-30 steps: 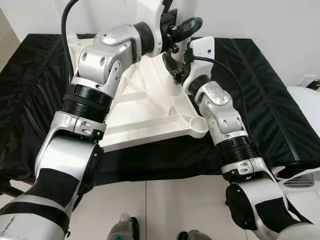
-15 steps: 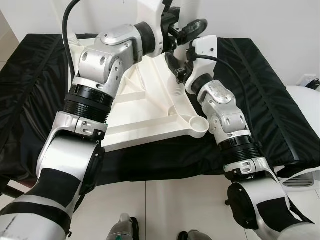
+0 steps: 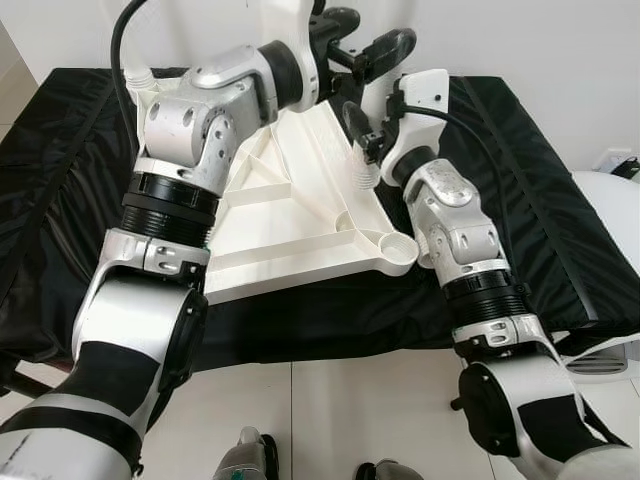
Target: Building children table
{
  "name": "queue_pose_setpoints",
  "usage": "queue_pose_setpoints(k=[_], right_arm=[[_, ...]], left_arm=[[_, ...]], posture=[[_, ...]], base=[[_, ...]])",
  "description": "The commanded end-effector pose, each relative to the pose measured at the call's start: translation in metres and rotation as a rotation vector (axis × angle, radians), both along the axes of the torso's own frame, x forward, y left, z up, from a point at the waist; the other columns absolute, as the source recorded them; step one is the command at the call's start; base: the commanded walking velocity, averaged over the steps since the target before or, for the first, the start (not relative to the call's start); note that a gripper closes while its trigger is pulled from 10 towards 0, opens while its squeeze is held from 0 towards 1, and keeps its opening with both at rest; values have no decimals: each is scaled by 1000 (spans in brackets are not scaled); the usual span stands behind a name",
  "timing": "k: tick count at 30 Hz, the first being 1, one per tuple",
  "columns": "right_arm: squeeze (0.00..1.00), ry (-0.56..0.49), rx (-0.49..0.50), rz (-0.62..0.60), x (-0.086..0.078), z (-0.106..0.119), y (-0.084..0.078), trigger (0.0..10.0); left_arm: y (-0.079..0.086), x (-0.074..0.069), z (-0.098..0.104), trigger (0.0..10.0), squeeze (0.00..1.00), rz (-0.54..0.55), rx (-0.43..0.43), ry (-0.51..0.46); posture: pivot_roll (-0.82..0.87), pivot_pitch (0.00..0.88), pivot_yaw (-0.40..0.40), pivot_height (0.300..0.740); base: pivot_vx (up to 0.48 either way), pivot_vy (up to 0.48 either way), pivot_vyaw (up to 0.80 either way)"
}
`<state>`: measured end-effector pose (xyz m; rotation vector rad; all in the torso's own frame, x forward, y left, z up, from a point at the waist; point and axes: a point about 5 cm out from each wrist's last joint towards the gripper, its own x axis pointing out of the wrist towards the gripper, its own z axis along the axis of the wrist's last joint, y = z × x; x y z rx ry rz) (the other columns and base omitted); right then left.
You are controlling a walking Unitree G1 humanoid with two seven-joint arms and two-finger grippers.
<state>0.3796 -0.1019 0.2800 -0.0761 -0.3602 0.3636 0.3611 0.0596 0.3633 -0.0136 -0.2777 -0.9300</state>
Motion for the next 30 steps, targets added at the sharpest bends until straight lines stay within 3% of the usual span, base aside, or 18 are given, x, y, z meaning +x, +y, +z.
queue_pose_setpoints(k=[1,6,7,10,13,15,18,30], right_arm=[[0,-5,20,-24,2,5,-8,10000],[0,-1,22,-50,1,4,-20,10000],[0,-1,27,-55,1,4,-25,10000],[0,-4,30,-61,-1,5,-31,10000],[0,-17,31,-64,-5,7,-44,10000],[0,-17,31,-64,-5,7,-44,10000],[0,-33,19,-59,-8,8,-52,10000],[0,-43,30,27,-26,3,-72,10000]], left_arm=[[6,0,-2,10000,1000,20,-9,6],[13,2,-18,10000,1000,68,-28,57],[12,1,-26,10000,0,64,-19,74],[8,-5,-40,10000,0,30,2,105],[-5,-17,-69,10000,0,-35,86,124],[-5,-17,-69,10000,0,-35,86,124],[-14,-24,-87,10000,0,-73,121,142],[-33,-46,-131,10000,0,-147,237,154]], posture=[[-2,125,-3,740],[-5,120,-8,740],[-6,119,-8,740],[-6,117,-7,740],[-9,118,-6,740],[-9,118,-6,740],[-11,123,-4,740],[-25,149,5,740]], base=[[0,0,0],[0,0,0],[0,0,0],[0,0,0],[0,0,0],[0,0,0],[0,0,0],[0,0,0]])
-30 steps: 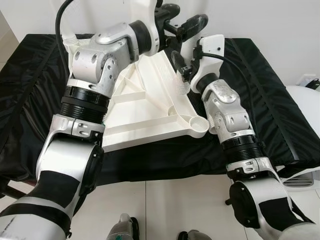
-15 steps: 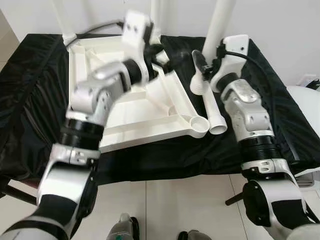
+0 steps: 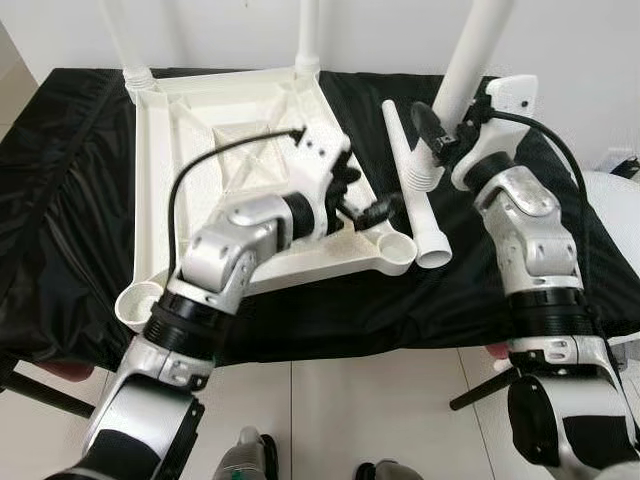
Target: Building children table
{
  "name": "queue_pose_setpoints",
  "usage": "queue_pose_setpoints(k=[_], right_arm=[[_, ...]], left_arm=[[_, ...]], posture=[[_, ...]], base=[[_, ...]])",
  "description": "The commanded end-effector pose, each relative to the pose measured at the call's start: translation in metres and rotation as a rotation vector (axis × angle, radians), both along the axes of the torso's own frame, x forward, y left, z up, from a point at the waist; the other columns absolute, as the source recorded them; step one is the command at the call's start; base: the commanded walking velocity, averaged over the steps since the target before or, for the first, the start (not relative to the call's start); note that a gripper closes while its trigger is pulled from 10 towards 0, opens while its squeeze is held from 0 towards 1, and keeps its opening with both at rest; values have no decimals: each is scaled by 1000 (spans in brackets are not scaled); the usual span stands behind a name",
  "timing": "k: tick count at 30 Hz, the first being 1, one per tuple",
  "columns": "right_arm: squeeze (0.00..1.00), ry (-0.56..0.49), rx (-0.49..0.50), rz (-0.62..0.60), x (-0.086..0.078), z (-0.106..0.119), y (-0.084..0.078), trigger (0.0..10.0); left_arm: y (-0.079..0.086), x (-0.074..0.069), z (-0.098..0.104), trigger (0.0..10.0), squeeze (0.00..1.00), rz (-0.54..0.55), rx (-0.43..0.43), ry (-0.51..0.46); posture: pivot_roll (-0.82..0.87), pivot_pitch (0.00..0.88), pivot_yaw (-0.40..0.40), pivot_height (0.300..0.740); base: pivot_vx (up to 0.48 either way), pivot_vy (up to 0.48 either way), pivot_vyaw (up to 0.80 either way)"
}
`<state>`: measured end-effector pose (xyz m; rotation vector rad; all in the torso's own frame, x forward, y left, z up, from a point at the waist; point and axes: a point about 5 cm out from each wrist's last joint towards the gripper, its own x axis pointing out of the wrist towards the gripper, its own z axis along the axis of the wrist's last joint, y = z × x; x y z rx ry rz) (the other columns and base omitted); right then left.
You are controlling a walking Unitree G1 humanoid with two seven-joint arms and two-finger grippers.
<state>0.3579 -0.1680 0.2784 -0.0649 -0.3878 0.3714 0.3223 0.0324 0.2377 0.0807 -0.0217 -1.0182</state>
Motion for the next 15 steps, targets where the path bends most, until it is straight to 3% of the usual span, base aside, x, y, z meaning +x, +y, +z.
queue_pose_setpoints(k=[1,9,15], right_arm=[[0,-19,33,43,-10,3,-10,10000],[0,-21,52,93,-19,0,-16,10000],[0,9,80,169,-34,-9,-25,10000]], left_arm=[[-7,-10,-14,10000,0,-84,55,-24],[-9,-15,-29,10000,0,-92,97,-42],[-8,-16,-58,10000,0,-81,195,-75]], posture=[[-29,154,7,740],[-33,158,6,740],[-49,163,11,740]], base=[[0,0,0],[0,0,0],[0,0,0]])
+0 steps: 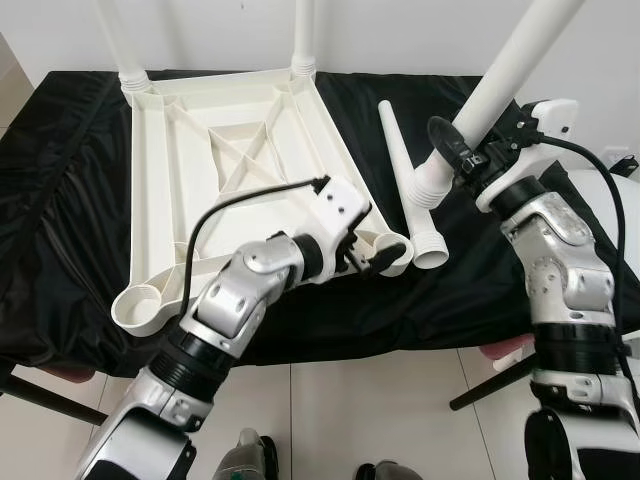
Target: Building children table
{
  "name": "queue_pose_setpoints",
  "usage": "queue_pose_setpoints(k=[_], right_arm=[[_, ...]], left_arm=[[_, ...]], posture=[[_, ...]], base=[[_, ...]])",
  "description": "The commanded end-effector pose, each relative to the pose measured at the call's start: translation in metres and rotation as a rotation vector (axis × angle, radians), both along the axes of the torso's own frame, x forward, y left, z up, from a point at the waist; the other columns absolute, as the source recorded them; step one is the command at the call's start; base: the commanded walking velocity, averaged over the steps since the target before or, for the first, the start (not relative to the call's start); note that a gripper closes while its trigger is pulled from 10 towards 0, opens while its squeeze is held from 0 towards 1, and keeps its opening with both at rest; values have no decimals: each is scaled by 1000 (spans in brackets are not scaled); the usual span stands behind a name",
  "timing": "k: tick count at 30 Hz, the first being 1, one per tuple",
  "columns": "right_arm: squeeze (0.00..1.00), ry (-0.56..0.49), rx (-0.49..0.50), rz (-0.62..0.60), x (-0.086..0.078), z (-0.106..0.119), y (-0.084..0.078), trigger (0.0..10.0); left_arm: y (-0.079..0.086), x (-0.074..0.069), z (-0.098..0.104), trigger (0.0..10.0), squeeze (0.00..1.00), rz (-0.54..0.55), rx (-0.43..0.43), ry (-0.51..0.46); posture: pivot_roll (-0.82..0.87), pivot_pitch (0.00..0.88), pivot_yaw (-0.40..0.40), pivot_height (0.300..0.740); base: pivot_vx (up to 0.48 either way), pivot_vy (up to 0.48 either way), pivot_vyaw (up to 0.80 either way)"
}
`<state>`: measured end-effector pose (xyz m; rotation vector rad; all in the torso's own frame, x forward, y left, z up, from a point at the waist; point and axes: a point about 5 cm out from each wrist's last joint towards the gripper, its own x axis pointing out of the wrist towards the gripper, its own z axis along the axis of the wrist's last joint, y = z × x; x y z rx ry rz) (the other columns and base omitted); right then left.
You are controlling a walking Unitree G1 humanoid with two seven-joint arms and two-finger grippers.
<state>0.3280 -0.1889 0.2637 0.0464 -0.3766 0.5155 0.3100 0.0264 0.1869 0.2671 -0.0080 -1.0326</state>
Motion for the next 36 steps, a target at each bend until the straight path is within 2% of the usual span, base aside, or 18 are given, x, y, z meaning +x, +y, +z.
queue_pose_setpoints(k=[1,4,6,9,34,35,36], right_arm=[[0,-19,5,11,-6,5,-6,10000],[0,-15,12,12,-8,4,-9,10000],[0,-11,11,6,-11,3,-13,10000],[0,-10,10,10,-12,5,-16,10000],[0,-2,-14,46,-22,6,-12,10000],[0,-2,-14,44,-23,6,-13,10000],[0,-3,-17,43,-24,6,-13,10000]], left_arm=[[-1,-2,-12,10000,0,-49,49,2],[1,-1,-20,10000,0,-41,80,-3],[4,-1,-33,10000,0,-49,130,0],[6,-3,-39,10000,0,-62,162,-12],[12,10,-51,10000,0,-102,215,23],[12,10,-52,3373,0,-109,212,30],[12,10,-53,1098,0,-114,216,35]], posture=[[-50,164,11,740],[-52,165,12,740],[-53,168,12,740],[-54,168,14,740],[-81,158,44,740],[-82,157,45,740],[-86,155,48,740]], base=[[0,0,0],[0,0,0],[0,0,0],[0,0,0],[0,0,0],[0,0,0],[0,0,0]])
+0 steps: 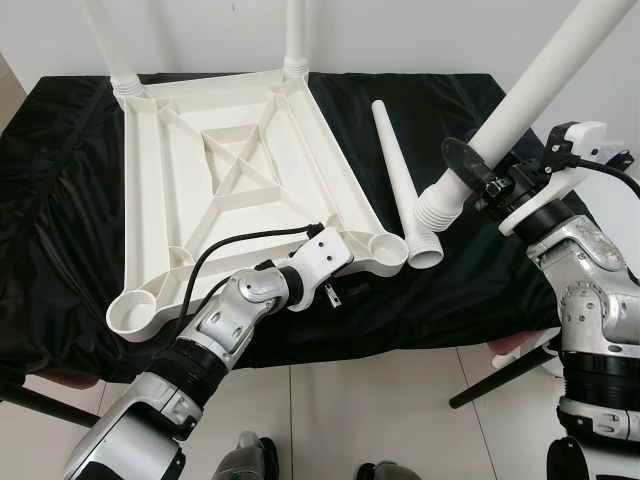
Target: Building children table
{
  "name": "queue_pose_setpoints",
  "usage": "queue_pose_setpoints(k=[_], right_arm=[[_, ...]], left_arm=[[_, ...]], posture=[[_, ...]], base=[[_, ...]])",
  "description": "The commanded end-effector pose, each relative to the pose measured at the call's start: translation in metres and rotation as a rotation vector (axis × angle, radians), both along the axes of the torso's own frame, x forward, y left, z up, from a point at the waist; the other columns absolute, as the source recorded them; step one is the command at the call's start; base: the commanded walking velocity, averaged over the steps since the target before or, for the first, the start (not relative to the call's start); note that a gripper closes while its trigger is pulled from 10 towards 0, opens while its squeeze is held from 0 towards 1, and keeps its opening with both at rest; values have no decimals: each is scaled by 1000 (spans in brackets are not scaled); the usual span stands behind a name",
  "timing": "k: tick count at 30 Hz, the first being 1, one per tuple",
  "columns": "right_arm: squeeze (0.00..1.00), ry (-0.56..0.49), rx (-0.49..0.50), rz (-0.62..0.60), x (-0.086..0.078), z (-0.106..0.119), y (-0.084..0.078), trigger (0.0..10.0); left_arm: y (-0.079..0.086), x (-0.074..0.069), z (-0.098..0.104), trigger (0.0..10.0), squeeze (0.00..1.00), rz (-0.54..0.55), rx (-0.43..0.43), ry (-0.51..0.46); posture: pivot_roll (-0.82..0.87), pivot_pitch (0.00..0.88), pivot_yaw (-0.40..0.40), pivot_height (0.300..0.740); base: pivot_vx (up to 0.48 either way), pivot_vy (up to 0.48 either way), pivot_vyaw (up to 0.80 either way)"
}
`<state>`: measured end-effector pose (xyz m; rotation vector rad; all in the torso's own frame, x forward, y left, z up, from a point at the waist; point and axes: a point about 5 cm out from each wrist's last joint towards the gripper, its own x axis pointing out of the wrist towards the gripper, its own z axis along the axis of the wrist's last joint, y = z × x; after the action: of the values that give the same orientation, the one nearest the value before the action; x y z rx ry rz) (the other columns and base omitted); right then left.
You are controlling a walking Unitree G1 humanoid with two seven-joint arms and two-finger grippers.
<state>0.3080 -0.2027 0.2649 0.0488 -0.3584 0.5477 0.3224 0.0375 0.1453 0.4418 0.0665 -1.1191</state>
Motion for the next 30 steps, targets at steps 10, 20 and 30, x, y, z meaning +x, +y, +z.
queue_pose_setpoints(k=[10,20,30], right_arm=[[0,-7,-17,25,-5,3,1,10000],[0,25,-63,129,-13,-2,4,10000],[0,50,-116,246,-6,-9,18,10000]], left_arm=[[1,-3,-13,0,0,-63,51,67],[13,3,-13,0,0,-54,84,61],[21,1,-13,10000,0,-51,113,58]], posture=[[-88,152,53,740],[-79,168,47,740],[-51,186,11,740]], base=[[0,0,0],[0,0,0],[0,0,0]])
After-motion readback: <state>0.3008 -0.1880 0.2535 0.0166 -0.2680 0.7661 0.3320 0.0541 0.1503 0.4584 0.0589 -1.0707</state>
